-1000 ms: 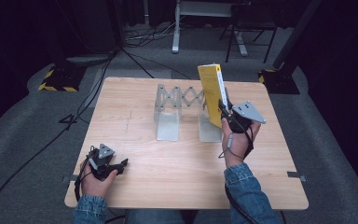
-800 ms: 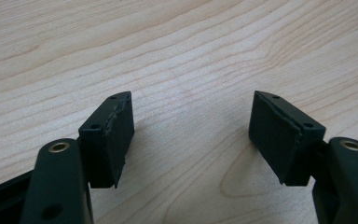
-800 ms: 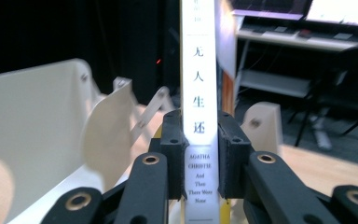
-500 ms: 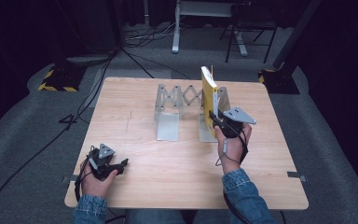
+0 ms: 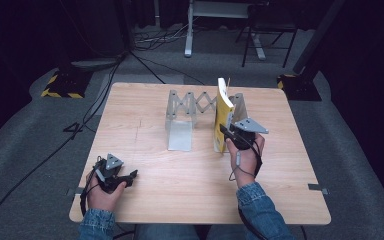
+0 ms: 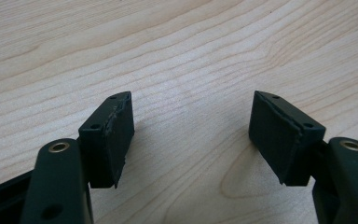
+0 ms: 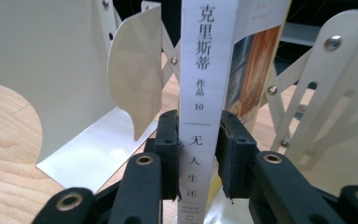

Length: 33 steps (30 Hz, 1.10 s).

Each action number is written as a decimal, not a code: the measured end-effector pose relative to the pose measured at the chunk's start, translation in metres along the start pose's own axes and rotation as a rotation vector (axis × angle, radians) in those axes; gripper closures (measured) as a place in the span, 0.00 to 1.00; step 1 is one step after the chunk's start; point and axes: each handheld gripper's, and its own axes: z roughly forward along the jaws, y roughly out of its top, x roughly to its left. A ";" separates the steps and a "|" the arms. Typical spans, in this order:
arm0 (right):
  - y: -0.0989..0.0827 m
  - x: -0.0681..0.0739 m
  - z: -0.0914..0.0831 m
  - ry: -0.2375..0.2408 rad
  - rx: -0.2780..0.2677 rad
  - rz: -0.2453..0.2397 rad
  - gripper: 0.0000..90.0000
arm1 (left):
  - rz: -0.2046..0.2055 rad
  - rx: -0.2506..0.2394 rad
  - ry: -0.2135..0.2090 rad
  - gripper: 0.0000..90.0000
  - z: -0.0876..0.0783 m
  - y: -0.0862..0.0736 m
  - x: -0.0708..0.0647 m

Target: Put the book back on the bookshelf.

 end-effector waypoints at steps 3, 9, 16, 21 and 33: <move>-0.004 0.001 0.004 0.007 0.024 -0.001 0.79 | 0.000 0.000 0.000 0.35 0.000 0.000 0.000; -0.006 0.002 0.007 0.014 0.032 -0.002 0.78 | 0.000 0.000 -0.001 0.35 0.000 0.000 0.000; -0.007 0.002 0.002 -0.004 0.033 -0.012 0.70 | 0.000 0.001 -0.001 0.35 0.000 0.000 0.000; -0.001 0.000 -0.009 -0.005 0.005 -0.018 0.57 | 0.000 0.001 -0.002 0.35 0.000 0.000 0.000; 0.012 -0.011 -0.055 0.043 -0.040 -0.019 0.39 | 0.023 0.017 -0.024 0.26 0.001 0.001 -0.001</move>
